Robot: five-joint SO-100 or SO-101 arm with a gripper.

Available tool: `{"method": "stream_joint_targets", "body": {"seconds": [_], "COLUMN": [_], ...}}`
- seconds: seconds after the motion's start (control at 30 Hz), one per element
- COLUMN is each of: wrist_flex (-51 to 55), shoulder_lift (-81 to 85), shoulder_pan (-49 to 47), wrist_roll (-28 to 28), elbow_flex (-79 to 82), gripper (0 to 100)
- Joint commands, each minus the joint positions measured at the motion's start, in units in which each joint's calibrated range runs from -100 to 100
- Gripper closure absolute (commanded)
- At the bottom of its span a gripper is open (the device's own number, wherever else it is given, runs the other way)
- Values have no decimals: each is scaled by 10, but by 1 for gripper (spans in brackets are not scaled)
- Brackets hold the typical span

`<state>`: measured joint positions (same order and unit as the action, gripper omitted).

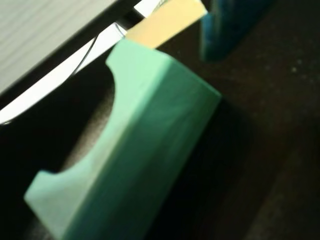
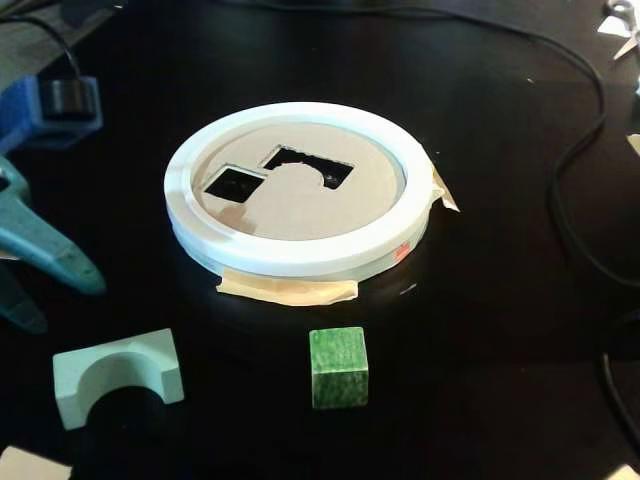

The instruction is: Pick up the square block and drop it in corresponding square shaped hole

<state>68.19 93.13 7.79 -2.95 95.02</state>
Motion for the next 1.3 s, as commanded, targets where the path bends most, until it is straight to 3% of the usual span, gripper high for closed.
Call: {"method": "stream_joint_targets", "body": {"seconds": [0.0, 1.27], "wrist_flex": [-6, -16], "shoulder_lift": [8, 8], "shoulder_pan": [12, 13], "wrist_roll": [0, 2], "elbow_flex": [-2, -3], "gripper": [0, 0]}}
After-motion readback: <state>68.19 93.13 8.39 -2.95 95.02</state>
